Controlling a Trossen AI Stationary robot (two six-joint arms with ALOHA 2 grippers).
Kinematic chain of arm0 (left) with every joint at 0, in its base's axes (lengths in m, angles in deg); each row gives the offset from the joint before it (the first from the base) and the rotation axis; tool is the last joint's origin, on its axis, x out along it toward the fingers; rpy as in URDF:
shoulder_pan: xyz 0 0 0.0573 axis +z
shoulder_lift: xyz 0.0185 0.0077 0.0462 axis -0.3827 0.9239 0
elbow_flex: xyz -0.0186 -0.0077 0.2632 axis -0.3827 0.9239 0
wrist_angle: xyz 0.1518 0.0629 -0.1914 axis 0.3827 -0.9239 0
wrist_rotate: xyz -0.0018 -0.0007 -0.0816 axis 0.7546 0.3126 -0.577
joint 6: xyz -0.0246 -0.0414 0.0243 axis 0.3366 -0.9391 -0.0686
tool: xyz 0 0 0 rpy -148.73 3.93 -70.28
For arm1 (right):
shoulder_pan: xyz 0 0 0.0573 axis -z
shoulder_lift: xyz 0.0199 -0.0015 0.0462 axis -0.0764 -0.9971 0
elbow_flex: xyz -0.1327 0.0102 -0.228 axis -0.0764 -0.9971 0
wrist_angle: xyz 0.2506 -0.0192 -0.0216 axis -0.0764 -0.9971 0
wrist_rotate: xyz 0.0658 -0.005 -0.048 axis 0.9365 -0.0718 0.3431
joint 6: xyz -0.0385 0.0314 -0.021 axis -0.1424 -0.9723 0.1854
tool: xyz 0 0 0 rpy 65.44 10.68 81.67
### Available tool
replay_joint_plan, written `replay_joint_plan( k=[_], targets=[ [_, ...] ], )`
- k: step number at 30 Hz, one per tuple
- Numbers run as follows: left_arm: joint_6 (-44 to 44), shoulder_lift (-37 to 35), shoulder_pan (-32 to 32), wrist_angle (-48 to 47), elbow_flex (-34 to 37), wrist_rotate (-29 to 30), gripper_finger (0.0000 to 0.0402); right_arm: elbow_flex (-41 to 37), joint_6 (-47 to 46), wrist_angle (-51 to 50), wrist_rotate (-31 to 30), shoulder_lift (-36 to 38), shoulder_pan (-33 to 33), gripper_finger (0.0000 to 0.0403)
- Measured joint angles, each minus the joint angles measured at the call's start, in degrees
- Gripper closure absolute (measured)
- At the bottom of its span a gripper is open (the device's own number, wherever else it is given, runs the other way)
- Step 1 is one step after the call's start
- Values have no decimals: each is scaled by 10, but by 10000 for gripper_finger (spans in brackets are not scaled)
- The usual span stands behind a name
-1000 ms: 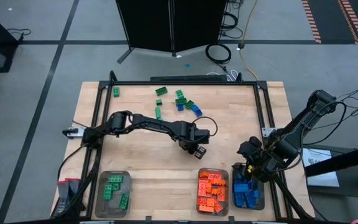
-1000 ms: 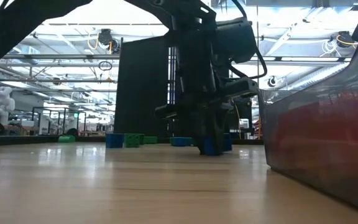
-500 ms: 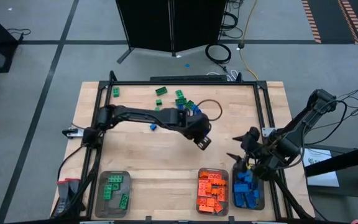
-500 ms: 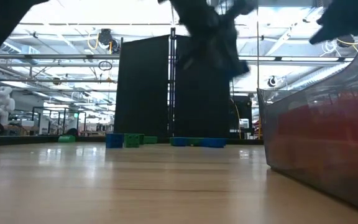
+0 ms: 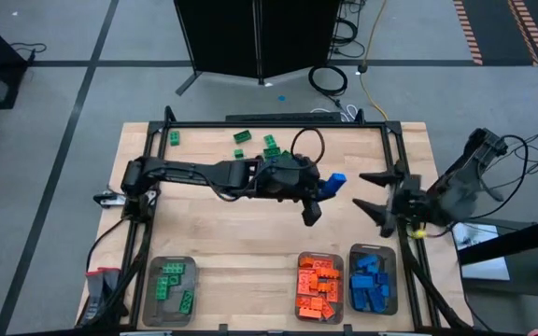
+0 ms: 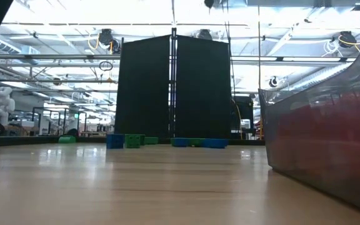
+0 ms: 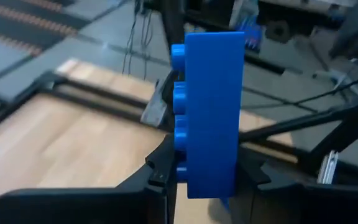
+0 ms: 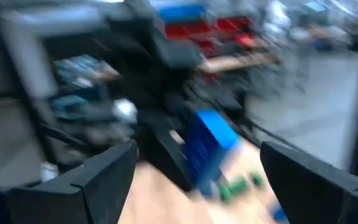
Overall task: Sort blocks
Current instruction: Put the blue game piece into the right black bin
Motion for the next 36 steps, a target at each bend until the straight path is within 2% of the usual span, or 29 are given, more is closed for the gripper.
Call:
replay_joint_plan(
  k=[5,10,16,30,36],
  targets=[
    [51,6,-13,98,1,-4,318,0,194,181,114,18,0,66],
    [81,6,-19,184,1,-33,318,0,256,239,161,18,0,66],
    [82,6,-15,207,1,-53,318,0,270,246,161,12,6,66],
    [96,18,-15,212,0,-56,318,0,241,247,165,-28,88,66],
    [95,18,-13,210,0,-56,318,0,201,244,250,-54,126,74]
  ],
)
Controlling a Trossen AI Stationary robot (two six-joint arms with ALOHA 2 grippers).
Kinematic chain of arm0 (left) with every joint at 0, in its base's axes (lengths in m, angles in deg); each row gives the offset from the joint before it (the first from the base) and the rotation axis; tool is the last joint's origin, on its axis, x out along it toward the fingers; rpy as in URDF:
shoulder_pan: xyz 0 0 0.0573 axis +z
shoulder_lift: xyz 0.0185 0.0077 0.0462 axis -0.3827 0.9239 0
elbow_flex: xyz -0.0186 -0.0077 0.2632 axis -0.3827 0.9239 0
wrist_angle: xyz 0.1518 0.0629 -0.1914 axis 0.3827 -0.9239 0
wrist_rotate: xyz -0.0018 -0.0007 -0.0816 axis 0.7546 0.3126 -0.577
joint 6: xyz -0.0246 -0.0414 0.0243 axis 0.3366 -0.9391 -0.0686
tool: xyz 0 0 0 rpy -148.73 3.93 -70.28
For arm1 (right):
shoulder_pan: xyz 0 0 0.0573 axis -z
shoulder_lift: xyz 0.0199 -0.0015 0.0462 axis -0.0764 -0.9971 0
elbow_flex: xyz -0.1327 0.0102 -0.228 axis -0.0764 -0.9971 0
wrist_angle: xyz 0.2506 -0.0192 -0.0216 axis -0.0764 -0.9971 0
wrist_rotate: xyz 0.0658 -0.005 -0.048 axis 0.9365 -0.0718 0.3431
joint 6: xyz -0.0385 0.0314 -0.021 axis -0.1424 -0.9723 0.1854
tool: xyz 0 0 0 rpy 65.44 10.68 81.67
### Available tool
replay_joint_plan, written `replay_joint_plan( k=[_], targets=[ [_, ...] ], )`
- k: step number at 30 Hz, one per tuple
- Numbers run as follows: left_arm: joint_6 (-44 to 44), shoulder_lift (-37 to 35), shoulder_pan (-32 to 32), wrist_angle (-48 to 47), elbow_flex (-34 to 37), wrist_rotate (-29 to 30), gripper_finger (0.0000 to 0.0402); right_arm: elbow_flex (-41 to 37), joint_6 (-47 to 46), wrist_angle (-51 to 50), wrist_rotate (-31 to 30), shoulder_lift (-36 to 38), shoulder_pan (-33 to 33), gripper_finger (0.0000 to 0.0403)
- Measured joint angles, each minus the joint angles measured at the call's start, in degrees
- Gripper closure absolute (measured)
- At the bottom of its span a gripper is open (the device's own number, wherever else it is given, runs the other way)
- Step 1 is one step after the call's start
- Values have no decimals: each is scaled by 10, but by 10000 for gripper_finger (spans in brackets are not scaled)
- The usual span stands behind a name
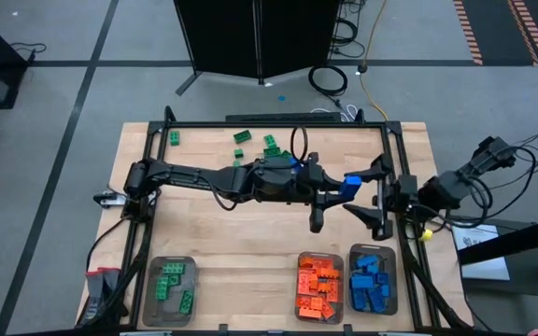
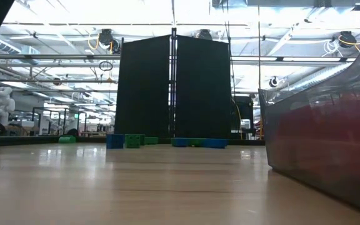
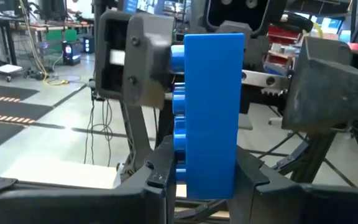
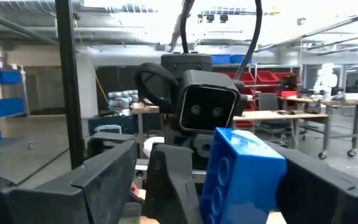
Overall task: Sort blocks
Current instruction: Put the blue game piece into the right black bin
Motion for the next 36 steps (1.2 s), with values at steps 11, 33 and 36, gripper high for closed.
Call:
replay_joint_plan(
  k=[11,33,36],
  targets=[
    [1,0,0,-3,0,-7,318,0,-29,0,33,-4,44,228],
    [-18,-1,0,-203,0,73,168,1,-3,-90,-97,56,28,328],
    [-28,-1,1,-260,0,96,144,1,-94,-223,-130,86,3,328]
  ],
)
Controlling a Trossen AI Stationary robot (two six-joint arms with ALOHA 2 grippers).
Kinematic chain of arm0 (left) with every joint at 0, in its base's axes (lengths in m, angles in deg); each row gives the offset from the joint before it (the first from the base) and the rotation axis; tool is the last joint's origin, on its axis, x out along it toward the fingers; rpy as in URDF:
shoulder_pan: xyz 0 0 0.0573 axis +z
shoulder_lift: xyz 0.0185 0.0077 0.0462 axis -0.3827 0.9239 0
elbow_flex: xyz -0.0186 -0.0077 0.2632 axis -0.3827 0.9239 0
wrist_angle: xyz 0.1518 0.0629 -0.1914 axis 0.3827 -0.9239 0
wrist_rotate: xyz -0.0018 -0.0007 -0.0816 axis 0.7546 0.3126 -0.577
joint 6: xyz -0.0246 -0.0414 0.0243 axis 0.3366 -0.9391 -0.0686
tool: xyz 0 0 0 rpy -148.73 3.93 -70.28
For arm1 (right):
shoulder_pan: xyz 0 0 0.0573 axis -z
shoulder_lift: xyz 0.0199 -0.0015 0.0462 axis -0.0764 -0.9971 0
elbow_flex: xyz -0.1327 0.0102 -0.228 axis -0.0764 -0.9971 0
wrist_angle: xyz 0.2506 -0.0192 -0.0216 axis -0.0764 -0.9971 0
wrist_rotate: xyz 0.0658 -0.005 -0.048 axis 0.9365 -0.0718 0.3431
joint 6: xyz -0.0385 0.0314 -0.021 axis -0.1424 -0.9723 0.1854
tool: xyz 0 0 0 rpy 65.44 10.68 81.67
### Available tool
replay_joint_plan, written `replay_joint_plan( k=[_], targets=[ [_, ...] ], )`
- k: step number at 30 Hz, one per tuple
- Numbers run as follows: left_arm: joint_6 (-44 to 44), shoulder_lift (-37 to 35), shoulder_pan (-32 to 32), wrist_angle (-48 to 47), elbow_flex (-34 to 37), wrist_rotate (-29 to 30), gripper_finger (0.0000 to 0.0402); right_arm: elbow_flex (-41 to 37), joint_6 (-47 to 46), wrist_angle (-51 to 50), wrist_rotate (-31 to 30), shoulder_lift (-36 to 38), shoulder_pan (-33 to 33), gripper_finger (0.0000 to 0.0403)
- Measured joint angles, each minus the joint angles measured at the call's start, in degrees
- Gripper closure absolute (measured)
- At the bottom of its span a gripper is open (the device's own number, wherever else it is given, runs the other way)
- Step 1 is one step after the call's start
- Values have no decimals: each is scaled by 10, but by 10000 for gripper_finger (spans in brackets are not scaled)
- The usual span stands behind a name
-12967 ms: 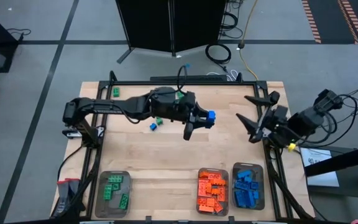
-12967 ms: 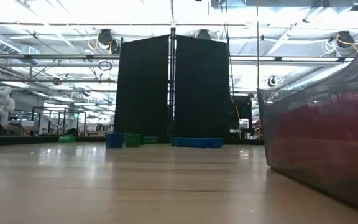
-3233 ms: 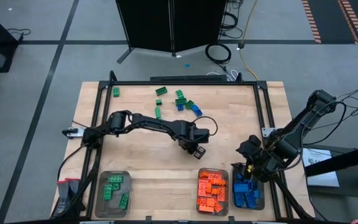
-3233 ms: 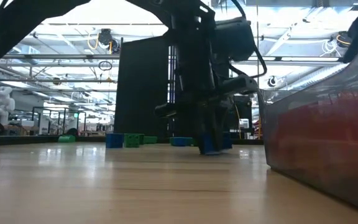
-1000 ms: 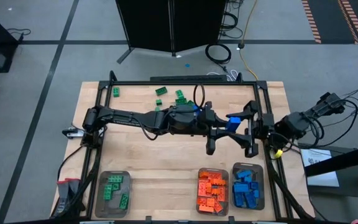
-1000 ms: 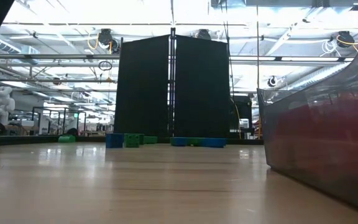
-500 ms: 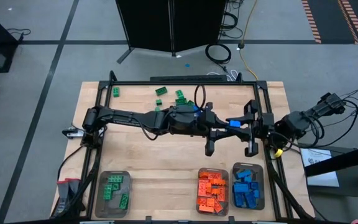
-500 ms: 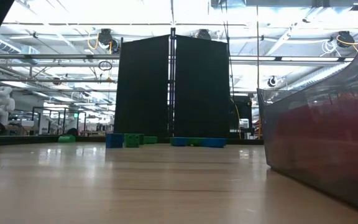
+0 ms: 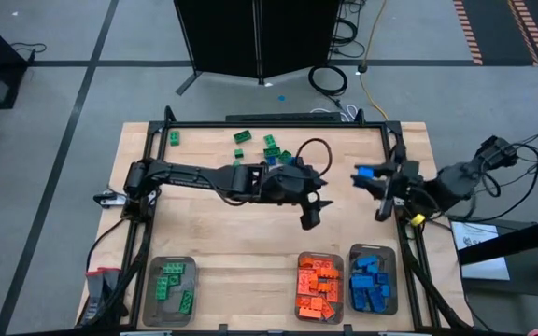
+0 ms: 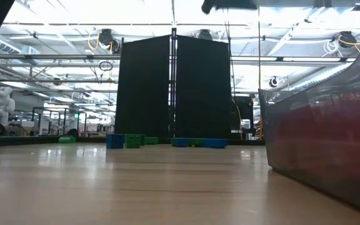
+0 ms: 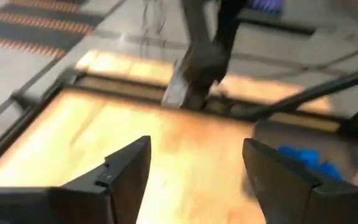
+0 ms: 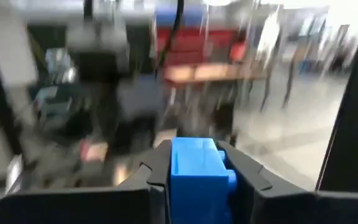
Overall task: Sort blocks
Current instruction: Put the blue game piece into the right black bin, then put the green game piece into the left black bin
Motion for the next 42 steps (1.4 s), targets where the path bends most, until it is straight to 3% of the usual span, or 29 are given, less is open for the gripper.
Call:
replay_joint_plan(
  k=[2,5,7,9,15,22,29,32,38,42],
  targets=[
    [-8,0,0,-42,0,4,139,0,-143,-142,7,18,-20,328],
    [-10,0,-1,-86,0,8,137,-1,-447,-376,100,12,-47,328],
    [-17,0,-1,-104,0,22,136,-17,-584,-446,191,-19,-70,328],
    [-20,0,1,-107,0,35,136,-36,-650,-443,267,-52,-97,328],
    [-22,0,12,-106,0,38,135,-52,-700,-325,371,-169,-156,328],
    [-22,0,31,-117,0,38,135,-51,-730,-286,374,-225,-195,326],
    [-5,0,54,-145,7,36,135,-49,-789,-327,428,-225,-218,176],
    [31,1,63,-150,11,35,135,-49,-807,-354,451,-225,-223,133],
    [169,17,98,-154,12,35,135,-49,-803,-361,448,-225,-222,113],
    [189,27,150,-156,12,-42,135,-49,-802,-371,446,-225,-222,112]
  ],
)
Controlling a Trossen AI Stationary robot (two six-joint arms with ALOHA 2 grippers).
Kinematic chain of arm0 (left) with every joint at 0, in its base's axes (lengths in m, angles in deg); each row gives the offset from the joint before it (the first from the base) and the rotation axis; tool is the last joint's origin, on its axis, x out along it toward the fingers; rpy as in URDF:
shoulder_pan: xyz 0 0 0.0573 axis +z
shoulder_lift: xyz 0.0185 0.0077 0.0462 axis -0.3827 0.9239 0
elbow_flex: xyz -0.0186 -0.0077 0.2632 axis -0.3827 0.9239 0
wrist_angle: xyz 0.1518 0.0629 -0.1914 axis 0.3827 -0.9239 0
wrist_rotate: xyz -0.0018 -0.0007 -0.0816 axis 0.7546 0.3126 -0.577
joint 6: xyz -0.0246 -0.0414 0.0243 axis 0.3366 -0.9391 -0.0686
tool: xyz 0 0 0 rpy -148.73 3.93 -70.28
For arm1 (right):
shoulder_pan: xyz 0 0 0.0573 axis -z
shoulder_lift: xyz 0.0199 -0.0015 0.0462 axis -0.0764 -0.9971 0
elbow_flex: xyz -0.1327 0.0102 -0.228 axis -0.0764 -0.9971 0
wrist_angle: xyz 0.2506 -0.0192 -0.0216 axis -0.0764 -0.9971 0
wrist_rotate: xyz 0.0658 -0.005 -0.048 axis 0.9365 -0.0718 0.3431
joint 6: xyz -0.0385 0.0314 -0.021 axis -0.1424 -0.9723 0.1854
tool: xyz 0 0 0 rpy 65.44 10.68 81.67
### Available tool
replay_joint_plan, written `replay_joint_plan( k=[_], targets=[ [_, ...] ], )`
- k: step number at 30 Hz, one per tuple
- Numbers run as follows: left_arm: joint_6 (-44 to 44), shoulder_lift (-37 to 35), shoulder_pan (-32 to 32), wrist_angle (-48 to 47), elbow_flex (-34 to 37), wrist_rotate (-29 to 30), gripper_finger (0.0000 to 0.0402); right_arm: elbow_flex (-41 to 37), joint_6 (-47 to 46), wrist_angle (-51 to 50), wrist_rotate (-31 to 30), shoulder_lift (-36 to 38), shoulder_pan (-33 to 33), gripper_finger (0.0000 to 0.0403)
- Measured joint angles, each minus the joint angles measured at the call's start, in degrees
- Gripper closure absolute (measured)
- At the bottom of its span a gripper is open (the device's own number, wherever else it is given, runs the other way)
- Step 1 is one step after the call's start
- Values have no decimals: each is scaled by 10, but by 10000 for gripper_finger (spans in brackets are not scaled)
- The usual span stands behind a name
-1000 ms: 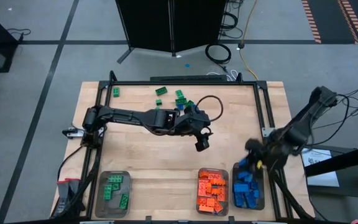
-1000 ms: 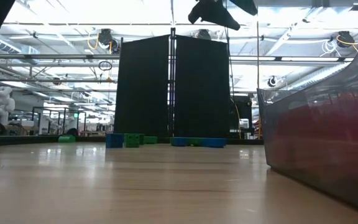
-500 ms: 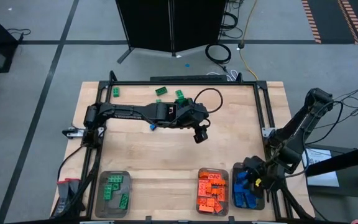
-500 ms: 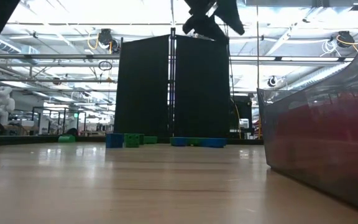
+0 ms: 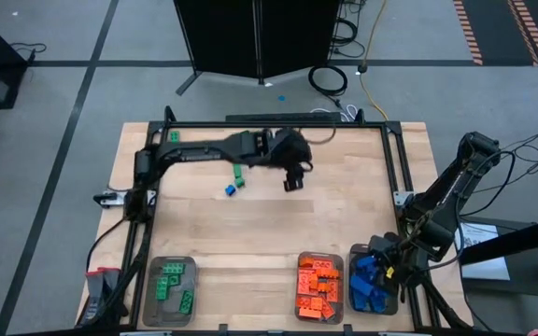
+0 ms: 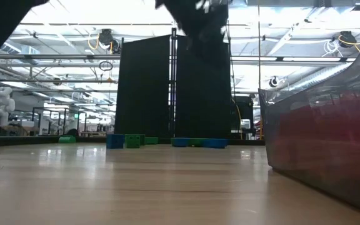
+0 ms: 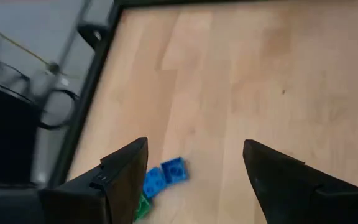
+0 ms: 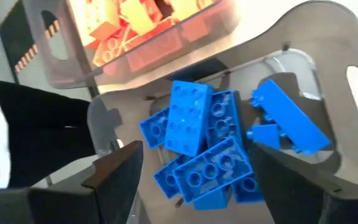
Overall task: Sort blocks
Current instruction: Put the green game piece into the left black bin
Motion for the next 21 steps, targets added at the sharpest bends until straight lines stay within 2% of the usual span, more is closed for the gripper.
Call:
replay_joint_plan(
  k=[2,5,8,12,17,21],
  targets=[
    [-37,10,28,-20,0,-10,135,0,0,-10,-1,0,0,111],
    [-163,23,77,-52,1,-6,135,0,-1,-22,-3,0,0,111],
    [-236,31,119,-70,0,-4,135,0,-2,-33,-19,0,0,111],
    [-259,57,152,-107,0,-6,135,0,-2,-42,-32,0,2,111],
    [-355,89,178,-188,0,-22,135,0,-7,-50,-33,0,2,111],
    [-366,123,180,-197,0,-18,135,0,-5,-64,-34,0,2,111]
  ],
)
